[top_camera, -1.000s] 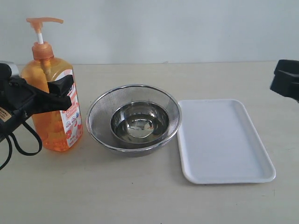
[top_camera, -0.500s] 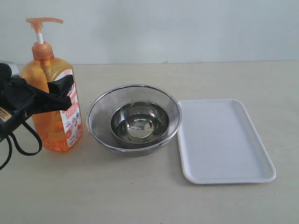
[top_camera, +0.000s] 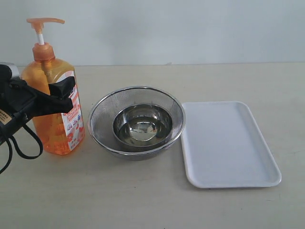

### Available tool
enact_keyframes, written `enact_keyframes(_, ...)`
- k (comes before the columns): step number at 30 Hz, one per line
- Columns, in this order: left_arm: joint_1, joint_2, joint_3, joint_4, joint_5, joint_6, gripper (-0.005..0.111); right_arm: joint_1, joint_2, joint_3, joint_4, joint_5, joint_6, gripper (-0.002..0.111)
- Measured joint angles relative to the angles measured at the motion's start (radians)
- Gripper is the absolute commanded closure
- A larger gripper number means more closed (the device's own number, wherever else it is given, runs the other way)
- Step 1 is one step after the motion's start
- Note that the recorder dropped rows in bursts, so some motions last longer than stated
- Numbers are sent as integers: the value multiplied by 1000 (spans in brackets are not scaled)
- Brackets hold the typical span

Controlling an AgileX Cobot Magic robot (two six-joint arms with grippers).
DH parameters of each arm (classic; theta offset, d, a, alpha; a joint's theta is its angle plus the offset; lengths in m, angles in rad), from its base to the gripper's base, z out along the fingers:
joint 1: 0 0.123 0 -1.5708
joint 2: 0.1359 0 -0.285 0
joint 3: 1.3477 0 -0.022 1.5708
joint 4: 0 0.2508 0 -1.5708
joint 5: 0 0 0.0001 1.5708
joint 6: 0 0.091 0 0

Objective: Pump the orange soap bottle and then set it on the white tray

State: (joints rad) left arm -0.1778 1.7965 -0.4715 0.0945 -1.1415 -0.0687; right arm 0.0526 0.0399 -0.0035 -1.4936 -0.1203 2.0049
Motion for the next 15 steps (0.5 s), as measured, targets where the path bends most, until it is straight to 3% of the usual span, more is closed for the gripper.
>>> enact_keyframes(3,0,0,0,2,0,0,102,0,0,0,327,-9,-323,108)
enact_keyframes(4,0,0,0,2,0,2,102,0,0,2,530,-27,-564,108)
enact_keyframes(10,0,0,0,2,0,2,102,0,0,4,1139,-22,-1235,108)
enact_keyframes(15,0,0,0,2,0,2,102,0,0,4,1393,78,-1524,108)
